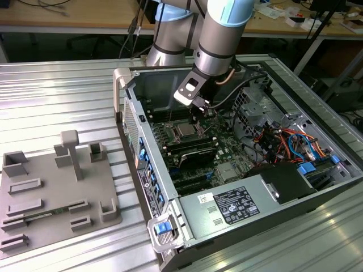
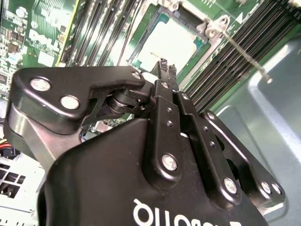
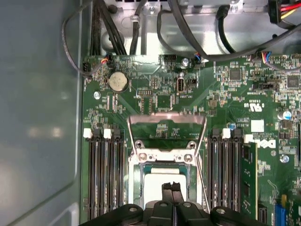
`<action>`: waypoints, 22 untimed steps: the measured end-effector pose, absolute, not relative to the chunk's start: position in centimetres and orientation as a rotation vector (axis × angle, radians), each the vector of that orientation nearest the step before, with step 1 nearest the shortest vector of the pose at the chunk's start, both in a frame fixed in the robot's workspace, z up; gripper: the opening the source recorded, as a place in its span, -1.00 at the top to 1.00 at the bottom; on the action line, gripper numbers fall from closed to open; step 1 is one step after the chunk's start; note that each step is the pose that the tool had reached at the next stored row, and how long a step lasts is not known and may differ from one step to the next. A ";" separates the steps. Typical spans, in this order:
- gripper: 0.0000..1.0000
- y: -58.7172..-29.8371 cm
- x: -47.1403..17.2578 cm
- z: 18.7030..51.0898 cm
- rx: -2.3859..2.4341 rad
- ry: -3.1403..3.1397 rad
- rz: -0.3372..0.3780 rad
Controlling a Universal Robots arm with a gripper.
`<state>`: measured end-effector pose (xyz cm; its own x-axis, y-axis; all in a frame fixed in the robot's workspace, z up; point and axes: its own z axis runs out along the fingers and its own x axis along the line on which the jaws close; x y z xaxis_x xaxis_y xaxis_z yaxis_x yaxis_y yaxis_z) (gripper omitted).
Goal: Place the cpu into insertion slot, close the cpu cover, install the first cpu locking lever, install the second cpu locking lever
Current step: 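Close the cpu cover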
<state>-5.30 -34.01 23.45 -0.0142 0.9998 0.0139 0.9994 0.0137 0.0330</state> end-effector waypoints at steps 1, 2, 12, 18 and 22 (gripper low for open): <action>0.79 -34.0 -5.3 23.5 2.196 2.227 0.052; 0.79 -34.0 -5.3 23.6 2.196 2.227 0.052; 0.79 -34.0 -4.1 25.0 2.197 2.227 0.051; 0.79 -34.0 -2.7 25.4 2.198 2.228 0.050; 0.79 -34.0 -2.4 25.8 2.198 2.228 0.050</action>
<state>-2.40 -34.00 25.82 -0.0140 0.9998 0.0143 0.9994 0.0135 0.0310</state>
